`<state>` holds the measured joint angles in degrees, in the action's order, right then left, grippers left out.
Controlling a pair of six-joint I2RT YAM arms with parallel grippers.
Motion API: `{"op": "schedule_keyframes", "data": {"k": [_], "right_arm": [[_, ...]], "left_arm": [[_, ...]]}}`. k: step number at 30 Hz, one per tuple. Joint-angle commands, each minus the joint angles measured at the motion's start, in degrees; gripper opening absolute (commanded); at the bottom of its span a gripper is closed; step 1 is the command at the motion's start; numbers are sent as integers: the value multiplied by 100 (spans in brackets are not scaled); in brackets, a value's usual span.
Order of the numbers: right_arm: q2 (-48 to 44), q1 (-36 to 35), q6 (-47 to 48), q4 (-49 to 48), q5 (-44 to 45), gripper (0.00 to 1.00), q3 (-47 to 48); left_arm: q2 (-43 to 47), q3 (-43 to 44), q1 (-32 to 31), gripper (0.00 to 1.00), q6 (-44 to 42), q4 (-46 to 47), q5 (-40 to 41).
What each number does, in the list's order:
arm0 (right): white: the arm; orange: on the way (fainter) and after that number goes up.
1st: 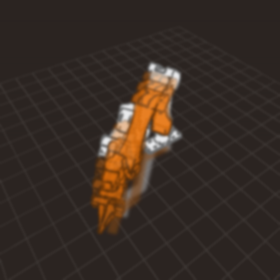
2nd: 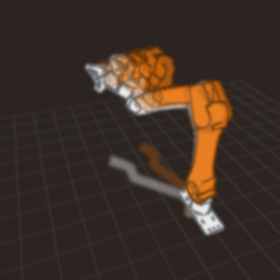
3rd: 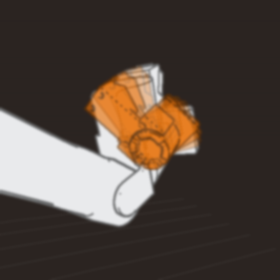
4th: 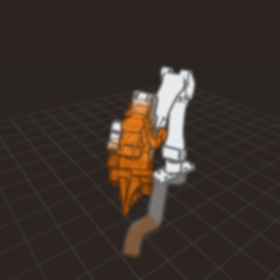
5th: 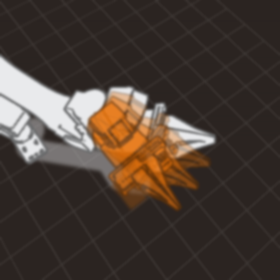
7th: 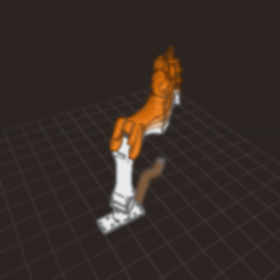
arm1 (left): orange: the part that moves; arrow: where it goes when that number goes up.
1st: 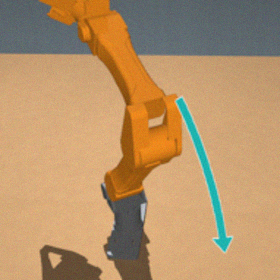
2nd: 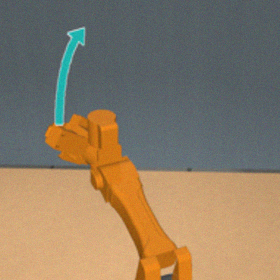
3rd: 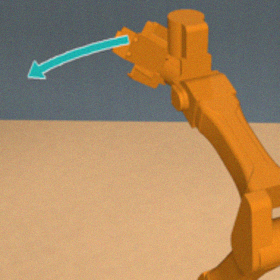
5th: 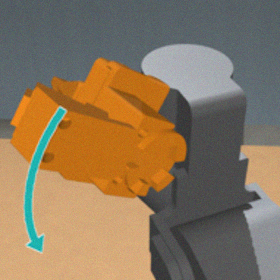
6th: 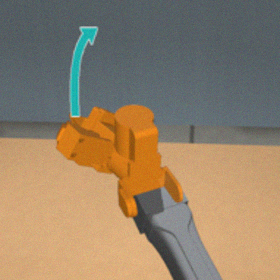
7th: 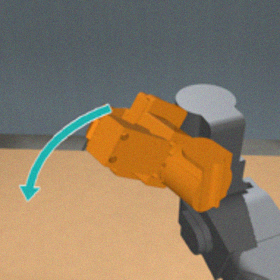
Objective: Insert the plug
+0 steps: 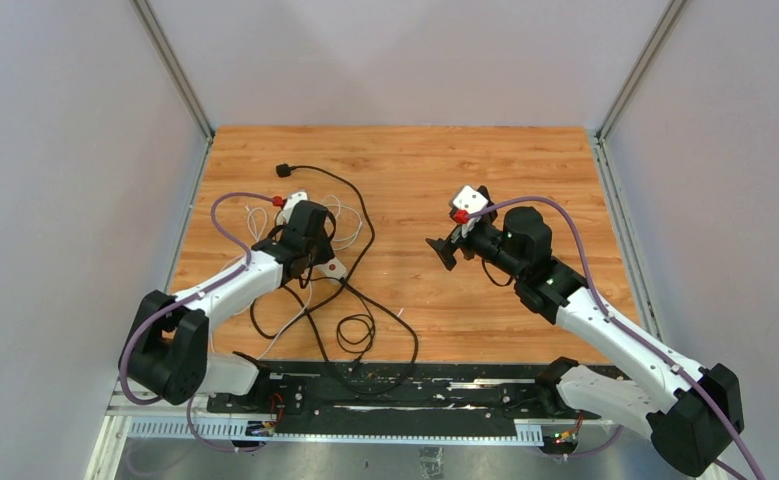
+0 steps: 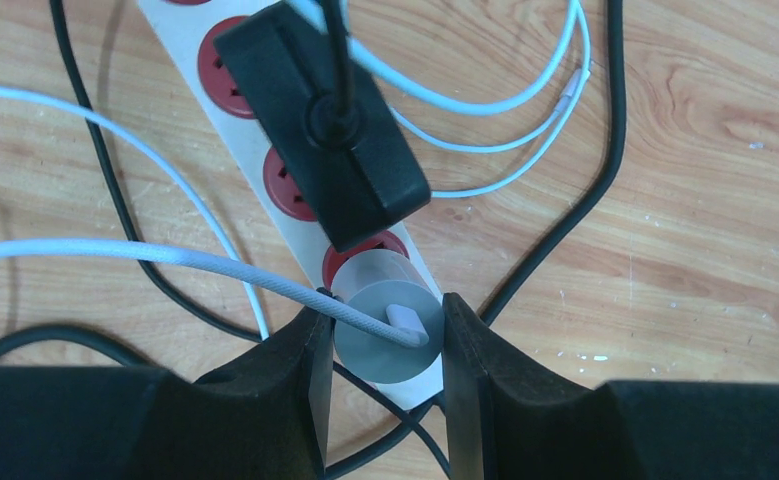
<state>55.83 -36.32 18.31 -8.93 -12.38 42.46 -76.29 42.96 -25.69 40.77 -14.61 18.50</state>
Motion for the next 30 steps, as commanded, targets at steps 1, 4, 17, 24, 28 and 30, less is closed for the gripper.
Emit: {"op": "schedule_keyframes", "data": {"k": [1, 4, 17, 24, 28, 30], "right_arm": [[-11, -42, 145, 73, -1, 100, -88], [-19, -42, 169, 93, -9, 100, -88], [-54, -46, 250, 172, 30, 99, -88], [-43, -38, 279, 188, 25, 99, -97], [-36, -45, 288, 215, 38, 99, -80], [-49, -42, 300, 224, 36, 99, -80]], "left_arm": [[-98, 159, -41, 0, -750, 323, -245], [-91, 123, -41, 0, -1110, 403, -353], [-52, 291, 154, 0, -2094, 208, -1217], [-115, 279, 301, 0, -2438, 135, -1348], [-152, 261, 346, 0, -2708, 251, -1609], [-181, 228, 398, 0, -2755, 342, -1773]]}}
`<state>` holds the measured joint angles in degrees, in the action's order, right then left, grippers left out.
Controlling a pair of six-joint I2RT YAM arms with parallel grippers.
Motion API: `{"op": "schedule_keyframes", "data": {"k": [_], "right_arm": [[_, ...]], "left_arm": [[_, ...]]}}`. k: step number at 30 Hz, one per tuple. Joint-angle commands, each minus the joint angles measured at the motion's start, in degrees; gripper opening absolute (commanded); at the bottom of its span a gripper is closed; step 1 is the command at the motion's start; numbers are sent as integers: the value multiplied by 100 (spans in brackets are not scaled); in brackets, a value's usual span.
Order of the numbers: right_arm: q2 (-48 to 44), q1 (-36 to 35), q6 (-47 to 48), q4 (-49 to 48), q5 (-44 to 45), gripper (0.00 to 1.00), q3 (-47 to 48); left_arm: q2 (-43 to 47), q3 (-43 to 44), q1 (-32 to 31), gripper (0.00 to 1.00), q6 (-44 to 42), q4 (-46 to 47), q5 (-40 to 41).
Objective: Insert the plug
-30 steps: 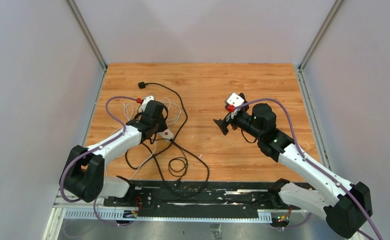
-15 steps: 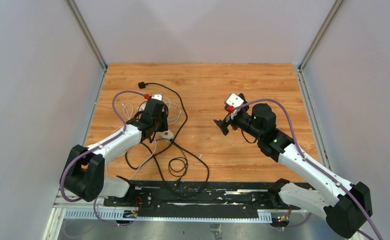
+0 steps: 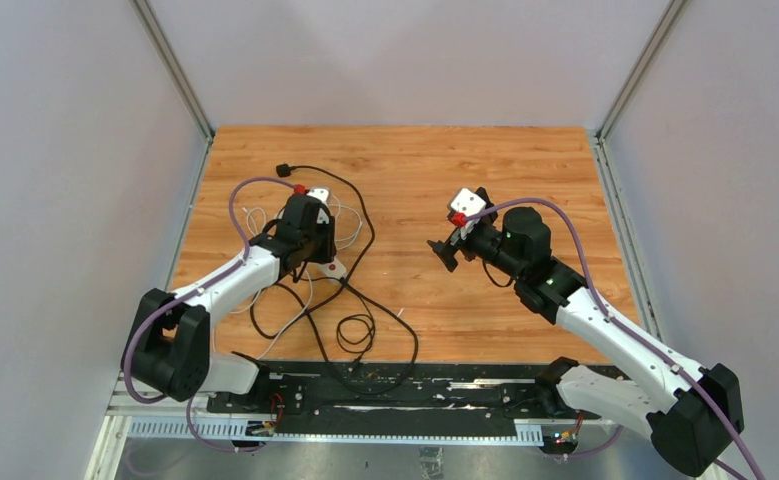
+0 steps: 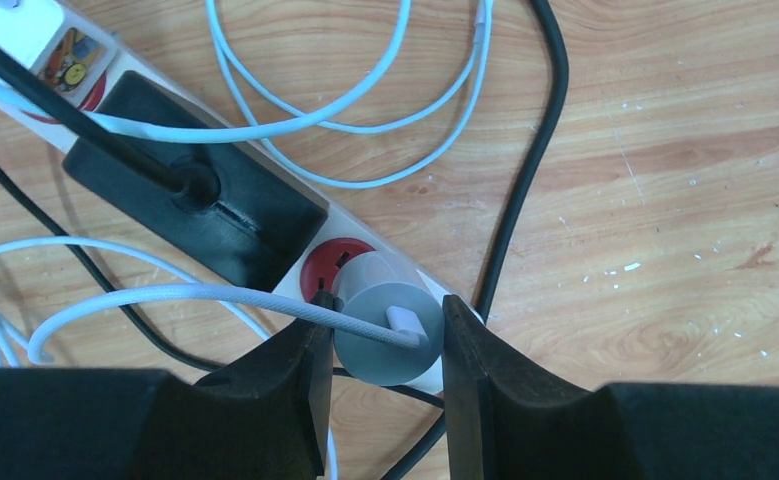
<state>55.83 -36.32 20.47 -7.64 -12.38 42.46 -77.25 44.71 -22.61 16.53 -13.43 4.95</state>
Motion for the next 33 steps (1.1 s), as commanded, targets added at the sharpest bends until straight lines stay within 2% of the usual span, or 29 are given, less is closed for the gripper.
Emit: {"op": "schedule_keyframes", "data": {"k": [1, 14, 26, 33], "right_arm": [[-54, -40, 89, 100, 42, 99, -84], [-60, -48, 132, 113, 58, 99, -97], [-54, -42, 168, 122, 4, 99, -88], [-17, -42, 203, 131, -33, 99, -88]], "left_arm": [[-100, 48, 104, 0, -341, 237, -410], [-308, 40, 230, 0, -796, 114, -460], [-661, 125, 430, 0, -1209, -53, -1010], [-676, 23, 442, 0, -1334, -188, -848]]}}
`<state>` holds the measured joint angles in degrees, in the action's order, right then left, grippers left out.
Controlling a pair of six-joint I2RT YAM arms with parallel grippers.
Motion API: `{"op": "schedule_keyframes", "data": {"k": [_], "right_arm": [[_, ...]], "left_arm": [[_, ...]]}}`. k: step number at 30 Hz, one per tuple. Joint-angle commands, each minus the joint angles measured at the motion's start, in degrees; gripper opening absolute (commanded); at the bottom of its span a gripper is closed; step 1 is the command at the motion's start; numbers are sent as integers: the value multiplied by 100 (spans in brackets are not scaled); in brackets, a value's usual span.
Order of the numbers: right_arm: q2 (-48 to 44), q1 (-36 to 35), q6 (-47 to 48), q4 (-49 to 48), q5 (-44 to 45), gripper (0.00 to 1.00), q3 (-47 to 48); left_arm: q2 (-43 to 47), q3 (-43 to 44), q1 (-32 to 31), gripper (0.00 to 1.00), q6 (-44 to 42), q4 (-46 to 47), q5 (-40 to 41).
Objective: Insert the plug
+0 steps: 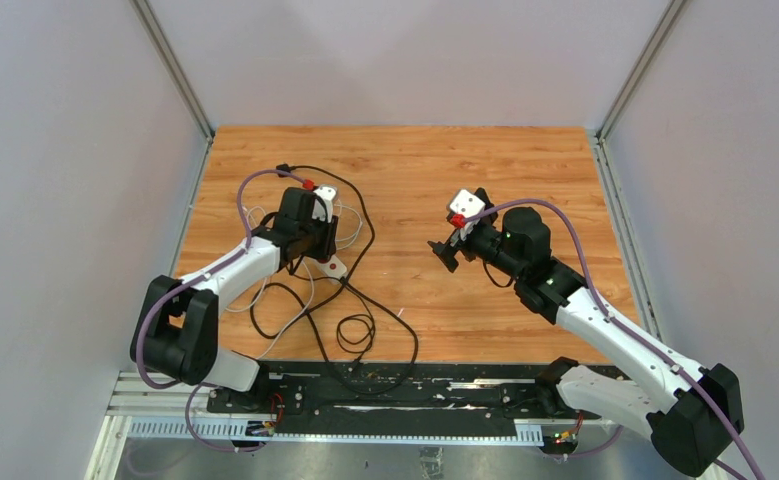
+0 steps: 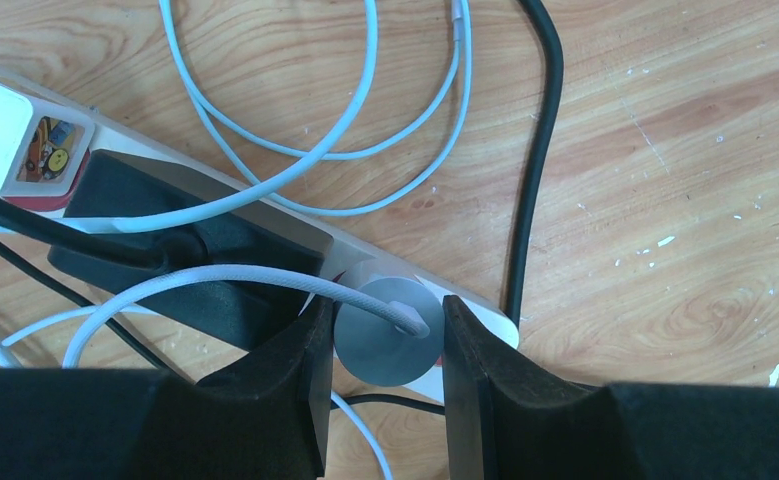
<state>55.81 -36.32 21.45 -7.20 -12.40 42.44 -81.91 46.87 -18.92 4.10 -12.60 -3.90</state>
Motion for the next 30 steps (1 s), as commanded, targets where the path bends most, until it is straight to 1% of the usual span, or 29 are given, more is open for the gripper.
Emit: {"op": "schedule_keyframes", "data": {"k": [1, 6, 9, 13, 15, 18, 21, 24, 27, 30], "right_arm": [[-10, -42, 109, 87, -26, 99, -86], [59, -36, 130, 87, -79, 99, -60], [65, -46, 131, 115, -93, 99, -43], [31, -44, 140, 156, -114, 99, -18], [-3, -48, 148, 166, -112, 99, -19], [-26, -44, 157, 166, -155, 99, 5], [-40, -42, 142, 219, -213, 99, 65], [-84, -43, 107, 237, -355, 99, 72], [-114, -44, 70, 159, -556, 99, 43], [-98, -36, 30, 140, -629, 98, 30]], "left_arm": [[-236, -230, 72, 0, -33, -278, 148], [-337, -270, 81, 0, 113, -323, 189], [-243, -266, 81, 0, 297, -462, 337], [-89, -343, 81, 0, 327, -428, 303], [-146, -287, 81, 0, 441, -554, 346], [-185, -206, 81, 0, 940, -701, 324], [-143, -546, 73, 0, 1469, -257, 160], [-198, -806, 68, 0, 1716, -106, 373], [-168, -888, -103, 0, 1662, -201, 796], [-96, -972, -281, 0, 1653, -227, 935]]}}
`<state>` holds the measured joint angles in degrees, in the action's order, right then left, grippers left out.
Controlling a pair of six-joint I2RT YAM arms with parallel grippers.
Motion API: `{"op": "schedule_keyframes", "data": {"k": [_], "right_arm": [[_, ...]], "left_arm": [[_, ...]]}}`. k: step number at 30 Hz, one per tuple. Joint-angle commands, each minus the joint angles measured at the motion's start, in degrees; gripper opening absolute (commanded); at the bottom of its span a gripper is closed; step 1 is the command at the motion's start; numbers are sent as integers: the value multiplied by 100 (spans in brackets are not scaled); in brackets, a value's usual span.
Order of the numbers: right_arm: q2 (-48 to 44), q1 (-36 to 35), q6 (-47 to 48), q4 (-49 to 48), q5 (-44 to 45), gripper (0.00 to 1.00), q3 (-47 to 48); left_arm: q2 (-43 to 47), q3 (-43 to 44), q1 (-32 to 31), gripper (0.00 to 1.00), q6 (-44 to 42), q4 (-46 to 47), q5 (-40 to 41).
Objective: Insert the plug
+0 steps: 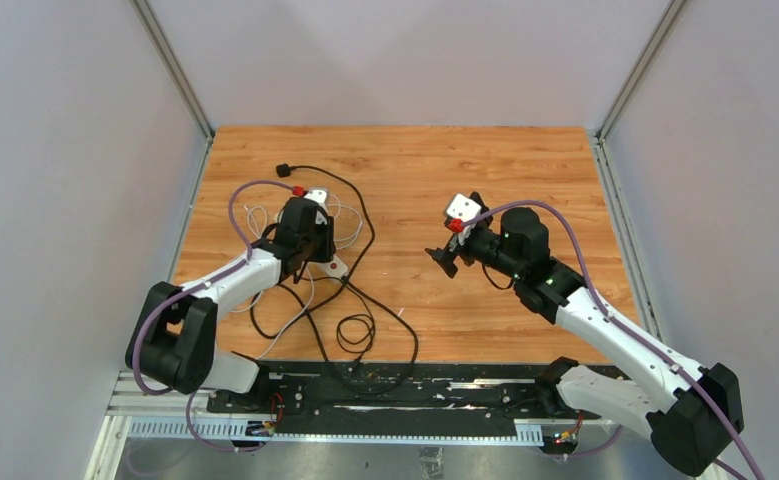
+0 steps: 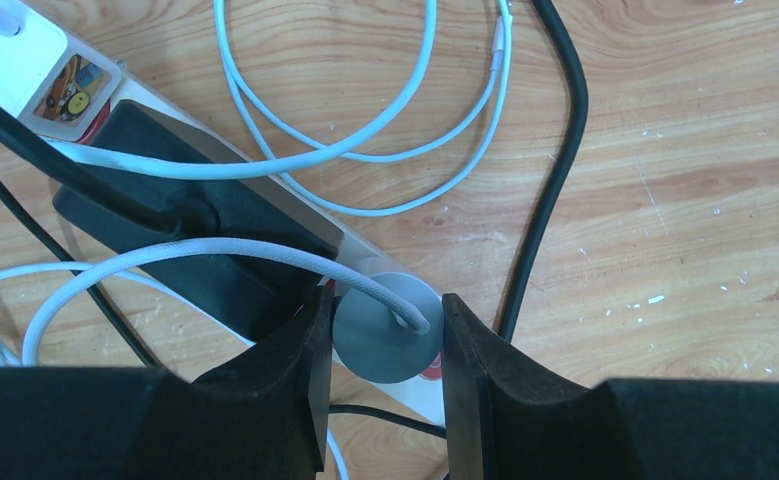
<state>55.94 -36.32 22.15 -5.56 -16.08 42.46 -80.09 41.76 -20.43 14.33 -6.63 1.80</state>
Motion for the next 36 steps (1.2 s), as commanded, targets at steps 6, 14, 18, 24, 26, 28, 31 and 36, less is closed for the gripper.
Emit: {"op": "schedule_keyframes", "data": {"k": [6, 14, 18, 24, 26, 28, 31, 36], "right_arm": [[-96, -42, -74, -69, -310, 98, -8], [-119, -40, -74, -108, -329, 98, -63], [-133, -47, -64, -120, -361, 98, -62], [-131, -42, -71, -138, -366, 97, -77], [-153, -42, -66, -123, -338, 97, -80], [-197, -38, -66, -96, -297, 97, -87], [-301, -41, -54, -138, -325, 98, -135], [-398, -43, -72, -156, -381, 97, -168]], "left_arm": [[-529, -436, -234, 0, 1056, -901, 490], [-497, -714, -278, 0, 1495, -584, 286], [-385, -664, -278, 0, 1187, -840, 177], [-175, -82, -278, 8, 783, -1421, 587], [-213, -27, -278, 9, 750, -1295, 496], [-309, 15, -278, 9, 699, -1212, 431], [-462, 137, -278, 2, 439, -1174, 258], [-537, -93, -278, 0, 251, -795, -466]]}}
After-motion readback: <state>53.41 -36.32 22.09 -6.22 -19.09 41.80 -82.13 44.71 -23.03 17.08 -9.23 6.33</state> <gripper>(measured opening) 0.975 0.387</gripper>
